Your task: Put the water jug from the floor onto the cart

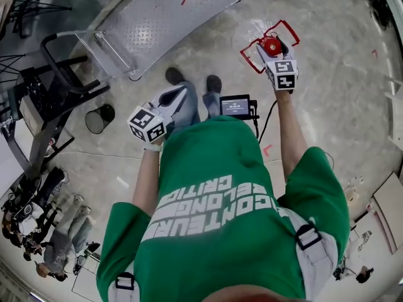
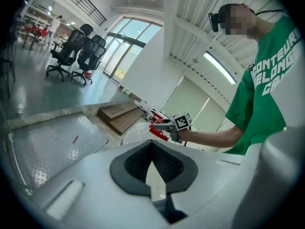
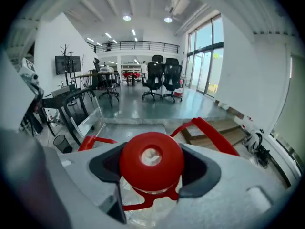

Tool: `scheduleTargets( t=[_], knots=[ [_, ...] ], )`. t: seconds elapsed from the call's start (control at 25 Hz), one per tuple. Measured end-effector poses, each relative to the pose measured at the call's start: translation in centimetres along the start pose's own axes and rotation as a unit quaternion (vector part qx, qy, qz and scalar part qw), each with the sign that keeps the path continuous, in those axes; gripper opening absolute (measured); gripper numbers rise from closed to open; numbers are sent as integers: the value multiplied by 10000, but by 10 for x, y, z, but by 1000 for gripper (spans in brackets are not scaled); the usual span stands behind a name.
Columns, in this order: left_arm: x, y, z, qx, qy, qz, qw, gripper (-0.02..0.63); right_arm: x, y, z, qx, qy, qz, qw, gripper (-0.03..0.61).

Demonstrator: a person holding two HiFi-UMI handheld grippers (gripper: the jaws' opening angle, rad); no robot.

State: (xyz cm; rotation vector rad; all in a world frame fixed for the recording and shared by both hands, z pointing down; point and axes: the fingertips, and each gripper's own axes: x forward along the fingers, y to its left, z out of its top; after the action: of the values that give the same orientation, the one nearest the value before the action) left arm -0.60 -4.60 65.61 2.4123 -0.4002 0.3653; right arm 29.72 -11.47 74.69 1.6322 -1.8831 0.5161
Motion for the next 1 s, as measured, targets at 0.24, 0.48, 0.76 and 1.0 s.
scheduleTargets(
  t=[0.24, 0.48, 0.76, 1.0],
  knots=[
    [-20, 24, 42, 163, -507, 110, 9985, 9, -48, 9, 147, -134, -1225, 164, 9922, 302],
    [-42, 52, 91, 376, -1044, 321, 9933, 9, -66, 25, 245, -41, -2044, 369, 9782, 302],
    [-76, 84, 106, 283, -1358, 636, 9883, 9, -48, 56, 285, -171, -2022, 632, 9772, 302],
    [-107, 114, 115, 263, -1677, 1074, 9796, 9, -22, 83, 303, -406, -1874, 856, 9777, 302]
  ],
)
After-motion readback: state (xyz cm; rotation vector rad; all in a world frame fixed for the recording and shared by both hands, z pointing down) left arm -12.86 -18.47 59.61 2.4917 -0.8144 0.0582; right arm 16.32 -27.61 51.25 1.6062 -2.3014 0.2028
